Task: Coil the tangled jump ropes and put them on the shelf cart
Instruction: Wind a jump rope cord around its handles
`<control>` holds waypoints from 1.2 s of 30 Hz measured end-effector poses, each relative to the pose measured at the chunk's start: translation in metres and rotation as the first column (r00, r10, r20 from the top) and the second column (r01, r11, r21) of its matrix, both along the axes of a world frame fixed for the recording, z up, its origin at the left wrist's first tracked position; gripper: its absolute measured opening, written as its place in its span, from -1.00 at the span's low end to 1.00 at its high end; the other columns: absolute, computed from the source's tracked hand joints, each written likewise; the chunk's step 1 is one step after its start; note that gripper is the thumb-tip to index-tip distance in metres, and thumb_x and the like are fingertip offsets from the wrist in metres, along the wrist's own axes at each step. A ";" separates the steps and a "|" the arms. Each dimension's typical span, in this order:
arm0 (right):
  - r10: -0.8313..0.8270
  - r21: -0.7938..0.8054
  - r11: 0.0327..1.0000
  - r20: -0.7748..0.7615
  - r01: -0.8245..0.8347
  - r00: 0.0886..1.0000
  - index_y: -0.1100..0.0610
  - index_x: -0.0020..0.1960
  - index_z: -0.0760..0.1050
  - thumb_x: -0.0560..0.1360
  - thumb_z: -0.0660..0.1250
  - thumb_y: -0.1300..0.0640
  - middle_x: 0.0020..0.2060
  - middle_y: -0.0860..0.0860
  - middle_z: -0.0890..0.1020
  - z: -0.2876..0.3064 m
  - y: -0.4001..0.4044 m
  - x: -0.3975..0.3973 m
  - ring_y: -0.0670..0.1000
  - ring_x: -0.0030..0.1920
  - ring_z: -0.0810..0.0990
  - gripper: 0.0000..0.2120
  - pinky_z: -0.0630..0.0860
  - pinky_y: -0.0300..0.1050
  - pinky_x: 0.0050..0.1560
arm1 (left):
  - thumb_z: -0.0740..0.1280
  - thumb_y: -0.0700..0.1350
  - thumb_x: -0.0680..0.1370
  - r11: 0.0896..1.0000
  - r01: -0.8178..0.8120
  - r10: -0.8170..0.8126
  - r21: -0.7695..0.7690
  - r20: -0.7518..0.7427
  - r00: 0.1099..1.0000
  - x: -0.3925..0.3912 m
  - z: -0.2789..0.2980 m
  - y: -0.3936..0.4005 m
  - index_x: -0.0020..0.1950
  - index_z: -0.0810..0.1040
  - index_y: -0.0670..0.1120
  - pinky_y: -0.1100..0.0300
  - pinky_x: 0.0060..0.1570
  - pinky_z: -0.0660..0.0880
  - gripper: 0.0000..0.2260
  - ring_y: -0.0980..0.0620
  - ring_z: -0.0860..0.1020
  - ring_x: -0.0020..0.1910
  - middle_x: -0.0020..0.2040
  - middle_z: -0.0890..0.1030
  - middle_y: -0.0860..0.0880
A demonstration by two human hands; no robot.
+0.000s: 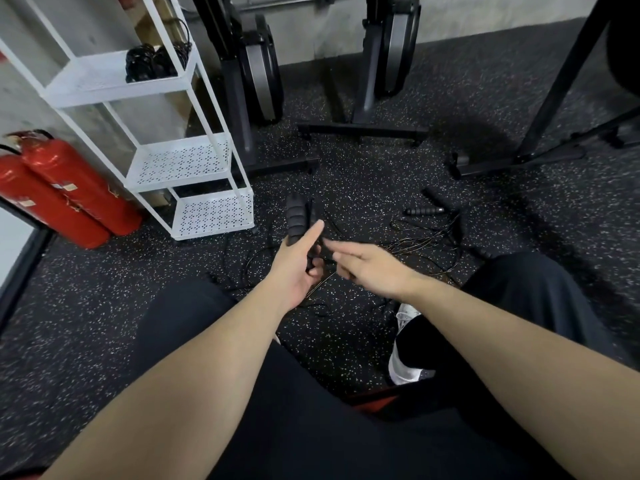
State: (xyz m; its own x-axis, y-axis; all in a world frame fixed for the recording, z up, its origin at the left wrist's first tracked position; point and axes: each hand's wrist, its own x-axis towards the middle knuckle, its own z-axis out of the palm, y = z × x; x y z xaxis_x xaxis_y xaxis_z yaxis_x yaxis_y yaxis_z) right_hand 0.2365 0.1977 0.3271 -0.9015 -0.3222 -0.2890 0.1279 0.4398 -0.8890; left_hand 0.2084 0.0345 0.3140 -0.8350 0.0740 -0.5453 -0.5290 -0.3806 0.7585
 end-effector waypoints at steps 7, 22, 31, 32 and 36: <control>0.125 0.066 0.990 -0.012 -0.124 0.992 -0.13 0.55 0.28 0.72 0.14 0.07 -0.25 -0.13 0.55 0.000 -0.006 0.005 -0.27 -0.47 0.41 -0.59 0.34 -0.38 -0.40 | 0.33 -0.25 0.58 0.993 -0.018 0.023 -0.117 0.039 0.999 -0.002 0.000 0.002 0.12 0.48 -0.15 0.22 -0.41 0.39 -0.87 0.04 0.47 -0.31 -0.22 0.53 -0.05; 0.204 -0.052 0.979 0.134 -0.199 0.970 -0.01 -0.06 0.69 0.57 0.33 -0.16 -0.43 -0.06 0.37 0.007 0.064 -0.023 -0.05 -0.38 0.34 -0.74 0.35 -0.18 -0.22 | 0.27 -0.17 0.54 0.913 0.378 -0.389 0.152 0.054 0.920 -0.006 0.037 -0.038 0.32 0.51 -0.23 0.28 -0.48 0.37 -0.64 0.05 0.42 -0.37 -0.03 0.66 -0.15; 0.201 0.067 0.974 0.192 -0.217 0.960 0.00 -0.06 0.68 0.49 0.35 -0.23 -0.39 -0.05 0.39 0.015 0.075 -0.023 -0.02 -0.31 0.34 -0.69 0.35 -0.17 -0.18 | 0.33 -0.19 0.48 0.813 0.570 -0.577 0.120 0.025 0.817 -0.002 0.039 -0.046 0.18 0.69 -0.15 0.28 -0.47 0.37 -0.69 0.05 0.43 -0.40 0.05 0.68 -0.18; 0.152 0.174 0.968 0.176 -0.183 0.973 0.01 -0.09 0.67 0.48 0.36 -0.28 -0.43 -0.07 0.39 0.012 0.073 -0.024 -0.03 -0.35 0.34 -0.64 0.32 -0.14 -0.24 | 0.34 -0.20 0.47 0.783 0.617 -0.621 0.081 0.032 0.783 -0.002 0.038 -0.045 0.25 0.63 -0.17 0.28 -0.46 0.37 -0.65 0.05 0.44 -0.39 0.08 0.67 -0.20; -0.023 0.324 0.946 0.107 -0.013 0.994 0.06 -0.16 0.64 0.46 0.50 -0.17 -0.39 -0.06 0.54 0.003 0.067 -0.026 -0.06 -0.35 0.45 -0.71 0.35 -0.14 -0.24 | 0.28 -0.19 0.56 0.500 0.856 -0.857 -0.133 0.063 0.511 0.001 0.037 -0.037 0.37 0.44 -0.14 0.29 -0.40 0.39 -0.63 0.05 0.50 -0.31 0.19 0.67 -0.24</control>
State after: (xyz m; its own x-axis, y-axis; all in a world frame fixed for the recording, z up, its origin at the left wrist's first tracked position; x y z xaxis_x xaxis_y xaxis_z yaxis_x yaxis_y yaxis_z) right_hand 0.2100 0.2651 0.3301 -0.8603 -0.1902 -0.4729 0.2186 0.7005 -0.6793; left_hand 0.2094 -0.0024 0.3512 -0.4081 0.6866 -0.6017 -0.5333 0.3558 0.7675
